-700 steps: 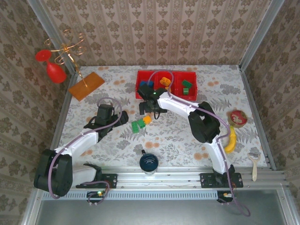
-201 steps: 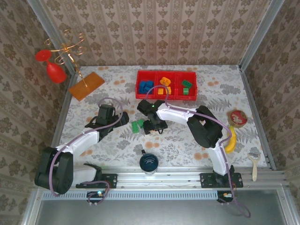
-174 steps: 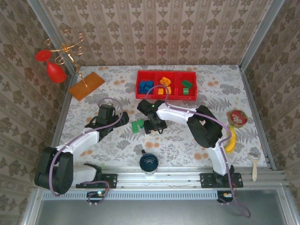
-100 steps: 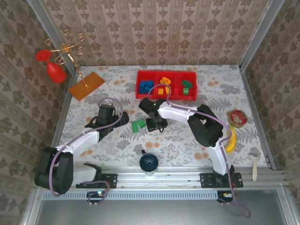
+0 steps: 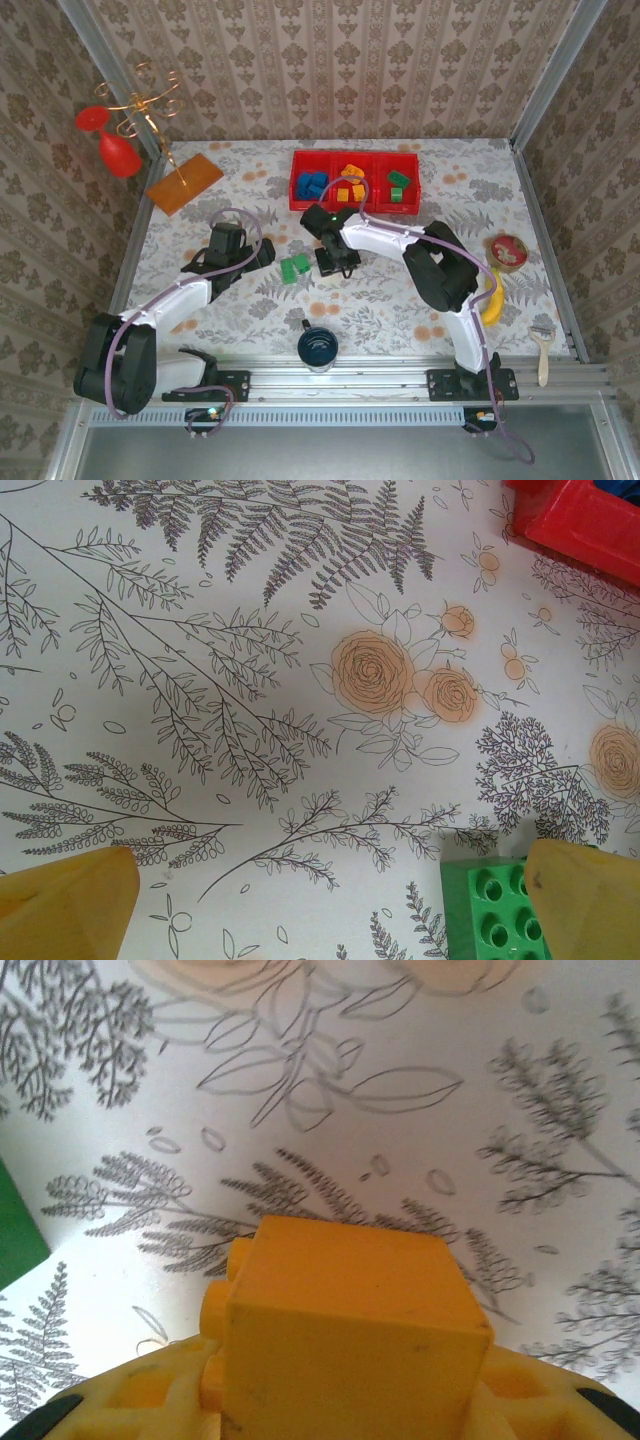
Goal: Sort the legos into containers by color
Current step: Pick up the lego from the center of the table, then place the lego in the container.
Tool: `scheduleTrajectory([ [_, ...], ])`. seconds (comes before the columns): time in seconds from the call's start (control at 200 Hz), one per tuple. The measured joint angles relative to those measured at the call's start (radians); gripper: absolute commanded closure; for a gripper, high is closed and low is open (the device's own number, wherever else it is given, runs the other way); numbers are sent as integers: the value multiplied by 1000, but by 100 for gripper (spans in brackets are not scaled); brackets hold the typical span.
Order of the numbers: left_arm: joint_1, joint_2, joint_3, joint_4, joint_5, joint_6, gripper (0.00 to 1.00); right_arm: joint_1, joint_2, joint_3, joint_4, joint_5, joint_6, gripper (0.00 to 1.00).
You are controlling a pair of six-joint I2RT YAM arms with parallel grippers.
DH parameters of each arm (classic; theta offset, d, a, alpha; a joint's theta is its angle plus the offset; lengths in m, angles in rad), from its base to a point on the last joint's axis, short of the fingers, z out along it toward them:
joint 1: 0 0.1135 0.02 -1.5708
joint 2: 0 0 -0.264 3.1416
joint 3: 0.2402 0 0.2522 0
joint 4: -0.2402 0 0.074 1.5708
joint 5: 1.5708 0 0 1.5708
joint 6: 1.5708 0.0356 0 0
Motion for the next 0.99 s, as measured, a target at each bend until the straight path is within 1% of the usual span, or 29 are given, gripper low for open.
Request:
scheduleTrajectory([
  [0.15, 0, 0, 0, 0, 0, 0, 0, -40, -45, 2, 0, 31, -9, 61],
  [0.285, 0, 0, 0, 0, 0, 0, 0, -94, -73, 41, 6, 65, -31, 61],
  [0.45, 0, 0, 0, 0, 0, 0, 0, -159, -76, 121, 24, 111, -69, 61],
  [0.555, 0, 0, 0, 0, 0, 0, 0, -195, -68, 205, 30, 144, -99, 61],
  [0.78, 0, 0, 0, 0, 0, 0, 0, -242, 47, 426, 53, 201, -164, 61],
  [0.995, -27, 0, 0, 0, 0, 0, 0, -249, 175, 568, 56, 226, -221, 60],
])
